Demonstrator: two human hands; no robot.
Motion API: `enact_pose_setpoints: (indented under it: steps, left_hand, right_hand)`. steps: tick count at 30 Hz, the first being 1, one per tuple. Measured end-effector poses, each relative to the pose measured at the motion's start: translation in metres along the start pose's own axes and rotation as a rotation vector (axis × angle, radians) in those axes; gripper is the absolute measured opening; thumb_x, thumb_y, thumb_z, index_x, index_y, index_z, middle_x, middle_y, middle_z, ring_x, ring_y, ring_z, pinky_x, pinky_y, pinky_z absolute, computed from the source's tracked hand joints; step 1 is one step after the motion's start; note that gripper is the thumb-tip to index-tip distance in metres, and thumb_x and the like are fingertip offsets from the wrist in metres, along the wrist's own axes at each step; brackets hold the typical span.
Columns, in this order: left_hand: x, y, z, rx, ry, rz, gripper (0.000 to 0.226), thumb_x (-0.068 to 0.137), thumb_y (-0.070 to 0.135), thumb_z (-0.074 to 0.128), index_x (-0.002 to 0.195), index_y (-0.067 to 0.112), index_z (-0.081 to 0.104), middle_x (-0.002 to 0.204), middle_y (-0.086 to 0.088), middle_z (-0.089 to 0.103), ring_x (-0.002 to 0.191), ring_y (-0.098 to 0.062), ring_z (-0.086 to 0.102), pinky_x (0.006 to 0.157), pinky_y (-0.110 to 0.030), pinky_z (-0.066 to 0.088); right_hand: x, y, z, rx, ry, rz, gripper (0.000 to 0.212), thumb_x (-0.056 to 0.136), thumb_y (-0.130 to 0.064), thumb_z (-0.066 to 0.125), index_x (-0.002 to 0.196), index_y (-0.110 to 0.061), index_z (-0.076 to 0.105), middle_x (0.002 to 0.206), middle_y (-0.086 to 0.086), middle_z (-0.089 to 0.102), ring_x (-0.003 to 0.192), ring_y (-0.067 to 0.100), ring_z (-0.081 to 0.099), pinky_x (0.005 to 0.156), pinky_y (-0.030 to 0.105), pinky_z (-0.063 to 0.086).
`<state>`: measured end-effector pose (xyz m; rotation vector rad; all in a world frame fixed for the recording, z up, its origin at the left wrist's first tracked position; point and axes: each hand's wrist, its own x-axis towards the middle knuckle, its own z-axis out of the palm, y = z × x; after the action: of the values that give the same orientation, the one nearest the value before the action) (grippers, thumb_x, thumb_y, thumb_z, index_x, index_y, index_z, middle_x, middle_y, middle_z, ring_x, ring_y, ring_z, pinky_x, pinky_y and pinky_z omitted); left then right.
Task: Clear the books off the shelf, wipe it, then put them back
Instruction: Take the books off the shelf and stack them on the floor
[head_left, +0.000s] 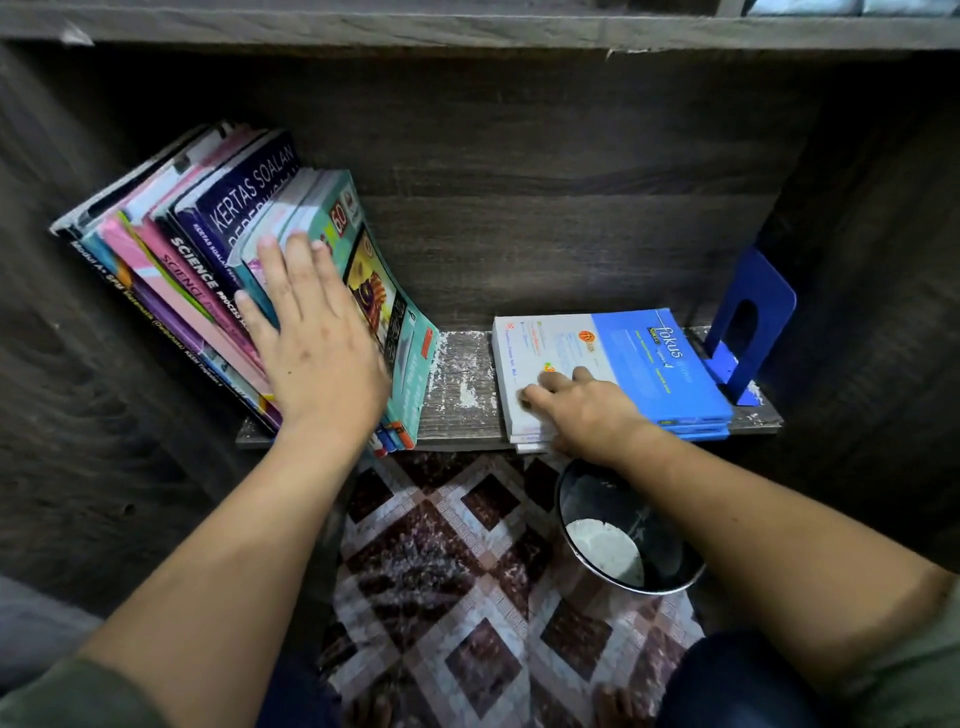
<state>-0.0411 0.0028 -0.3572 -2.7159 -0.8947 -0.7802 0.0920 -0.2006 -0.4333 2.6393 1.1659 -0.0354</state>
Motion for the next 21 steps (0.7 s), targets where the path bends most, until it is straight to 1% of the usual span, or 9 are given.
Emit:
enact_pose_setpoints:
  steps: [2,3,5,8,11,13,16,18,21]
  left_hand:
    - [0.0,-0.001,0.0,-0.008,0.007,0.006,0.093,0.08,0.02,0.062,0.151,-0.002,0.006,0.159,-0.017,0.005,0.147,-0.036,-0.002,0.115,-0.058,0.008]
    - [0.0,-0.002,0.0,-0.008,0.009,0.007,0.093,0.08,0.019,0.063,0.151,-0.002,0.006,0.159,-0.017,0.006,0.147,-0.036,-0.002,0.115,-0.059,0.009]
    - [0.0,-0.002,0.0,-0.008,0.005,0.009,0.094,0.079,0.019,0.064,0.151,-0.002,0.007,0.159,-0.017,0.006,0.147,-0.036,-0.002,0.115,-0.059,0.009]
    - [0.0,-0.001,0.001,-0.015,-0.005,0.001,0.097,0.078,0.02,0.067,0.151,-0.002,0.007,0.159,-0.017,0.006,0.147,-0.035,-0.003,0.116,-0.058,0.008]
    - [0.001,0.0,0.001,-0.014,0.0,-0.012,0.097,0.076,0.021,0.069,0.151,-0.001,0.01,0.158,-0.016,0.007,0.147,-0.035,-0.002,0.116,-0.059,0.009]
    - [0.001,0.001,0.001,-0.015,-0.001,-0.016,0.098,0.076,0.021,0.07,0.151,0.0,0.01,0.158,-0.016,0.008,0.147,-0.035,-0.002,0.115,-0.059,0.009]
    - [0.001,0.003,0.001,-0.018,-0.007,-0.023,0.099,0.076,0.022,0.072,0.15,0.0,0.012,0.158,-0.016,0.009,0.147,-0.035,-0.002,0.115,-0.061,0.01]
    - [0.001,0.004,0.001,-0.022,-0.003,-0.031,0.102,0.073,0.022,0.075,0.15,0.0,0.013,0.157,-0.017,0.009,0.147,-0.036,-0.002,0.114,-0.062,0.008]
    - [-0.002,0.011,-0.002,-0.026,0.018,-0.032,0.103,0.07,0.023,0.076,0.15,0.001,0.015,0.158,-0.021,0.007,0.146,-0.039,-0.002,0.111,-0.065,0.003]
  right_hand:
    - [-0.003,0.005,0.004,-0.03,-0.054,0.009,0.092,0.079,-0.043,0.074,0.148,-0.033,0.014,0.149,0.004,0.024,0.126,0.033,0.036,0.092,0.046,0.046]
    - [-0.005,0.006,0.008,-0.071,-0.081,0.033,0.105,0.078,-0.041,0.076,0.151,-0.035,0.002,0.154,0.006,0.014,0.131,0.037,0.031,0.099,0.052,0.04]
    - [-0.006,0.009,0.017,-0.104,-0.094,0.075,0.107,0.085,-0.022,0.07,0.15,-0.037,-0.014,0.157,0.012,0.003,0.138,0.044,0.02,0.104,0.06,0.032]
    - [-0.008,0.019,0.024,-0.071,0.013,0.057,0.092,0.085,-0.011,0.063,0.149,-0.032,0.001,0.146,0.014,0.022,0.132,0.04,0.027,0.104,0.055,0.036]
    - [-0.015,0.026,0.033,-0.045,0.072,0.022,0.077,0.081,-0.018,0.063,0.144,-0.025,0.018,0.138,0.01,0.034,0.128,0.035,0.034,0.107,0.052,0.033]
    - [-0.021,0.03,0.038,-0.055,0.125,0.037,0.078,0.078,-0.025,0.066,0.143,-0.023,0.023,0.134,0.009,0.041,0.125,0.035,0.04,0.108,0.056,0.031]
    - [-0.026,0.036,0.051,-0.077,0.198,0.142,0.087,0.067,-0.025,0.074,0.14,-0.022,0.028,0.125,0.012,0.051,0.114,0.04,0.049,0.101,0.066,0.031]
    - [-0.028,0.038,0.058,-0.065,0.216,0.197,0.076,0.067,-0.016,0.072,0.134,-0.018,0.036,0.119,0.013,0.053,0.109,0.042,0.051,0.096,0.067,0.036]
    - [-0.028,0.045,0.054,-0.044,0.393,0.169,0.055,0.06,-0.01,0.077,0.11,-0.01,0.054,0.104,0.014,0.06,0.092,0.04,0.06,0.082,0.058,0.05]
